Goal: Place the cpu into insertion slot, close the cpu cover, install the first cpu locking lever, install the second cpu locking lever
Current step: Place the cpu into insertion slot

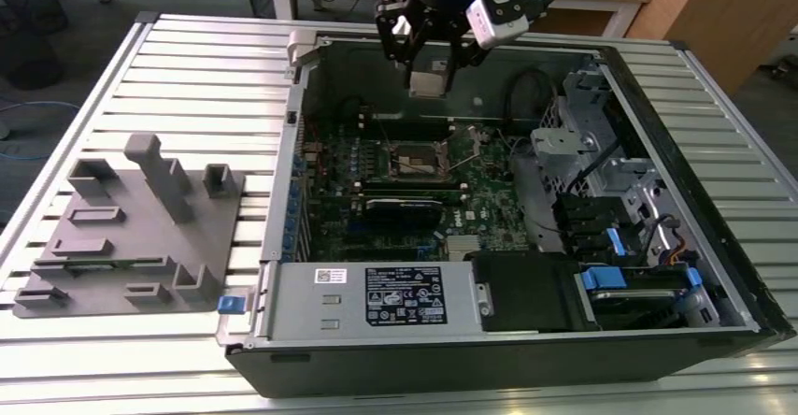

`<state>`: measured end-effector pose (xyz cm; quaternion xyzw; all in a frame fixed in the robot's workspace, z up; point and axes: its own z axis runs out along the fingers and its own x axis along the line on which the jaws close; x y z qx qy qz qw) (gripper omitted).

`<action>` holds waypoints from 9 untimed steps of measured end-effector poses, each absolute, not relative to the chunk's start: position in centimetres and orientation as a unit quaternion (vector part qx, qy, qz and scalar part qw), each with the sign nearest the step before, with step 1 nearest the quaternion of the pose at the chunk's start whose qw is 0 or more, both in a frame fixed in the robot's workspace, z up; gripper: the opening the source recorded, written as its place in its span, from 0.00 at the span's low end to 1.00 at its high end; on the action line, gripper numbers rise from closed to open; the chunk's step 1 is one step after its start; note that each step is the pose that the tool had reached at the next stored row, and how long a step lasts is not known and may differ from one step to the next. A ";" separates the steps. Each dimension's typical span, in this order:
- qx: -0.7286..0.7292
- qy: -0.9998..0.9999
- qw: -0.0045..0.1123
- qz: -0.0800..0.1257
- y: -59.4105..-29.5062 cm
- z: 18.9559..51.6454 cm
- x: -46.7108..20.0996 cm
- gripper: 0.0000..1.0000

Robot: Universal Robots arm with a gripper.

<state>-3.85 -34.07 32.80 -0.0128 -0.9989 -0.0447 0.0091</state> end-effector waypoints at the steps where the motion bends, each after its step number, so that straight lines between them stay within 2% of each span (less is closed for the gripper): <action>1: -0.013 -0.999 0.009 -0.045 -34.1 32.8 -3.8 0.54; 9: -0.013 -0.999 0.009 -0.045 -34.1 32.7 -3.8 0.54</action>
